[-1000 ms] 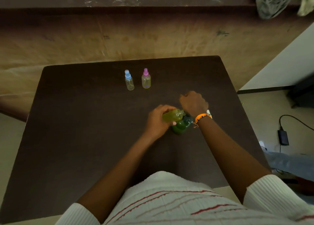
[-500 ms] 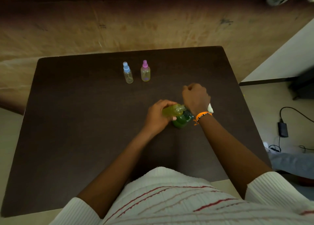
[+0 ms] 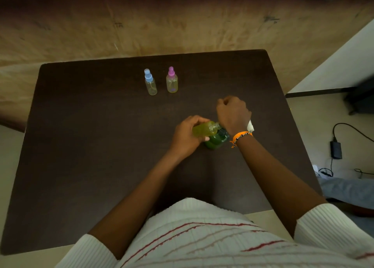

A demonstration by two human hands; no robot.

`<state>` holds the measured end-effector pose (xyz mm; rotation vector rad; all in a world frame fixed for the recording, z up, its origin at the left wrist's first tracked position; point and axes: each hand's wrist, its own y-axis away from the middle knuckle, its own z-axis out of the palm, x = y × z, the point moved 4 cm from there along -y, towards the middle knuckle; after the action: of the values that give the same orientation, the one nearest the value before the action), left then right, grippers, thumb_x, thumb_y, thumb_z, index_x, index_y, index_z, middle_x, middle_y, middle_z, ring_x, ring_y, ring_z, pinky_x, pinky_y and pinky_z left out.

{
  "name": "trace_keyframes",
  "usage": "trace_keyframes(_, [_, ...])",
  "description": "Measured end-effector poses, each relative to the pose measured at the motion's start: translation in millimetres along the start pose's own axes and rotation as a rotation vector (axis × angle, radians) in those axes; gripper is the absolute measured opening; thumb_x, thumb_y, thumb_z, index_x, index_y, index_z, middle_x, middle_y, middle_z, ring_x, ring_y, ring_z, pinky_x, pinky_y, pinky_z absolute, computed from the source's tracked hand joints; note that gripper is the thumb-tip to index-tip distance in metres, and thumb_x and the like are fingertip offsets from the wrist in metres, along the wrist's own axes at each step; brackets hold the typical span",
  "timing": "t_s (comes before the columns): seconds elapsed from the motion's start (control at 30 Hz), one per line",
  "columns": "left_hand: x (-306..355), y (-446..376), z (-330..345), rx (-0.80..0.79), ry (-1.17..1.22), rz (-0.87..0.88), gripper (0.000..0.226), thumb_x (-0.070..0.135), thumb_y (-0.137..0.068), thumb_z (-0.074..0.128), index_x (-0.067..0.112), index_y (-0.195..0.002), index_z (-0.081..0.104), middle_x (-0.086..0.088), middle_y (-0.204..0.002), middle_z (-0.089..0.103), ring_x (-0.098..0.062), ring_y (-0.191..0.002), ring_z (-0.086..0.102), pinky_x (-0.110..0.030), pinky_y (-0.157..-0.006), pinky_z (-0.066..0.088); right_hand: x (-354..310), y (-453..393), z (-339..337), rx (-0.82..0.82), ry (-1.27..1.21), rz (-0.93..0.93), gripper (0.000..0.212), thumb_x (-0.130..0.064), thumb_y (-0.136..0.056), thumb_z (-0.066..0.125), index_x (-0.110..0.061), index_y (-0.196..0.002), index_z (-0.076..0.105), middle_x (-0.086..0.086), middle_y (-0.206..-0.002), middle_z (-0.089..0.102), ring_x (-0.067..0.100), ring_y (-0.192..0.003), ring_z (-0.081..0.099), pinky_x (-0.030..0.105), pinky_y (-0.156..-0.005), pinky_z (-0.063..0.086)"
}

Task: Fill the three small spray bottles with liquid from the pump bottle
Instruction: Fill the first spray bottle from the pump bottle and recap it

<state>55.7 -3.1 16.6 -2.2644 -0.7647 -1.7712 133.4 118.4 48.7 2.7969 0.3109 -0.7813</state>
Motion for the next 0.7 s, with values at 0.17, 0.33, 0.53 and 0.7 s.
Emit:
trace_keyframes(0.17, [-1.7, -0.3, -1.0, -0.01, 0.012, 0.006, 0.045, -0.003, -0.06, 0.077, 0.015, -0.1, 0.065, -0.007, -0.105, 0.066, -0.02, -0.099, 0.063, -0.039, -0.091, 0.05, -2.0, -0.1, 1.8, -0.04, -0.003, -0.018, 0.028, -0.03, -0.093, 0.047, -0.011, -0.082, 0.065, 0.006, -0.087, 0.064, 0.033, -0.096, 0.059, 0.041, -0.1, 0.033])
trace_keyframes(0.33, [-1.6, -0.6, -3.1, -0.007, 0.016, 0.021, 0.046, 0.006, -0.058, 0.077, 0.029, -0.096, 0.064, -0.004, -0.105, 0.067, -0.019, -0.099, 0.063, -0.044, -0.091, 0.05, -1.5, -1.1, 1.2, -0.141, -0.005, 0.043, 0.028, -0.034, -0.094, 0.047, -0.013, -0.081, 0.063, 0.012, -0.106, 0.067, 0.036, -0.105, 0.057, 0.047, -0.106, 0.034])
trace_keyframes(0.53, [-2.9, -2.5, -2.2, -0.01, -0.003, 0.026, 0.047, -0.002, -0.06, 0.077, 0.018, -0.101, 0.066, -0.005, -0.105, 0.066, -0.018, -0.099, 0.063, -0.038, -0.091, 0.05, 2.7, -0.8, 3.2, -0.043, -0.086, 0.07, 0.032, -0.03, -0.091, 0.046, -0.015, -0.063, 0.051, 0.008, -0.084, 0.063, 0.035, -0.087, 0.057, 0.046, -0.098, 0.041])
trace_keyframes(0.7, [-7.8, -4.5, -1.2, -0.012, -0.007, 0.023, 0.049, -0.001, -0.059, 0.078, 0.021, -0.101, 0.064, -0.004, -0.106, 0.066, -0.018, -0.1, 0.062, -0.04, -0.092, 0.049, 0.3, 0.1, 1.0, -0.002, -0.071, 0.047, 0.036, -0.027, -0.09, 0.045, -0.016, -0.056, 0.04, 0.004, -0.074, 0.055, 0.031, -0.075, 0.047, 0.043, -0.096, 0.039])
